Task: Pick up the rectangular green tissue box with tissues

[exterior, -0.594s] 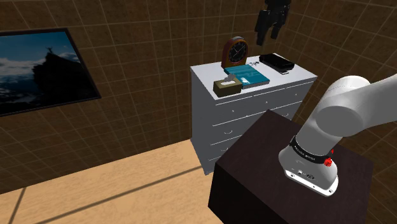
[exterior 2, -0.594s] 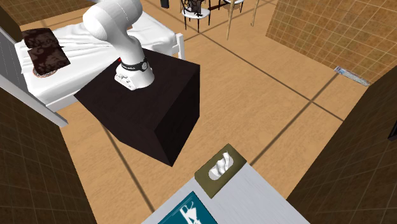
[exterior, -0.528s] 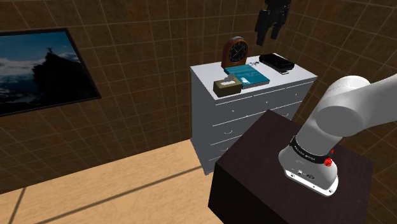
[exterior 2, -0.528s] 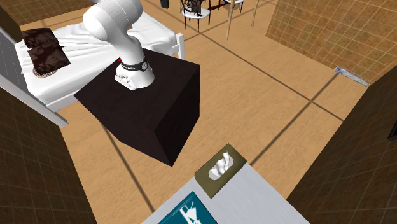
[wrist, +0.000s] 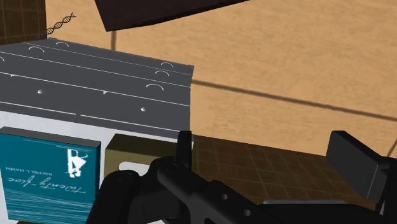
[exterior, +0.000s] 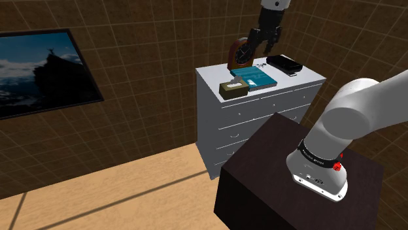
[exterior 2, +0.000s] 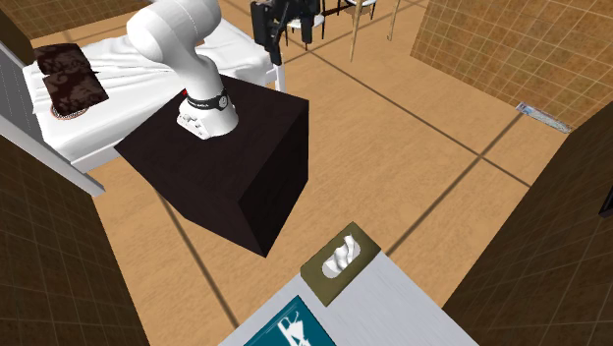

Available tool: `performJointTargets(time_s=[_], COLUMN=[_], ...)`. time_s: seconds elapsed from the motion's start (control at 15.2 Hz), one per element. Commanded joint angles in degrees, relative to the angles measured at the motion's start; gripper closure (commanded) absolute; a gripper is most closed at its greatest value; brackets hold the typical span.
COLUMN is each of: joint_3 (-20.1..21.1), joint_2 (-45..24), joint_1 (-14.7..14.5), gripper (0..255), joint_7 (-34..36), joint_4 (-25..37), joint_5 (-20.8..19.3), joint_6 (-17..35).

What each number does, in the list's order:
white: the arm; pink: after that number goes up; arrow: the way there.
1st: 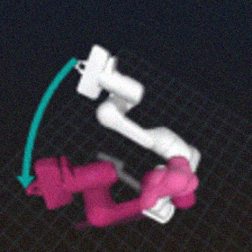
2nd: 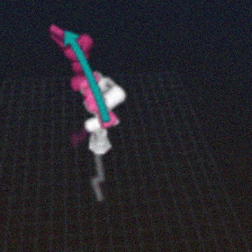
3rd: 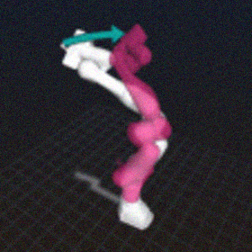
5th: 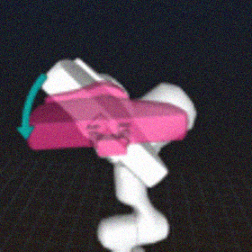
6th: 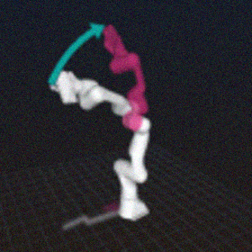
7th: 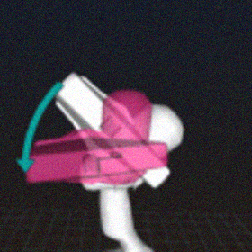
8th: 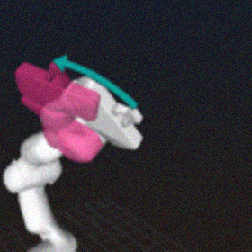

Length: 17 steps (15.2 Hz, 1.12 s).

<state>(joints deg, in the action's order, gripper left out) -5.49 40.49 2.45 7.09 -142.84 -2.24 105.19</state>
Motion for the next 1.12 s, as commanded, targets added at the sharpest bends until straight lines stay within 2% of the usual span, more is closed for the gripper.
performJointTargets(time_s=[0.0, 0.59, 0.86, 1.06], joint_3=[-1.09, -5.80, -8.30, -10.22], joint_2=[-3.18, -18.69, -26.97, -33.54], joint_1=[0.82, 2.62, 2.30, 1.62], gripper=[0, 0, 0, 0], joint_7=[1.03, 4.11, 3.49, 1.51], joint_4=[-0.61, -2.05, -0.57, 1.44], joint_5=[0.46, 5.27, 10.05, 15.69], joint_6=[5.12, 26.94, 35.62, 41.29])
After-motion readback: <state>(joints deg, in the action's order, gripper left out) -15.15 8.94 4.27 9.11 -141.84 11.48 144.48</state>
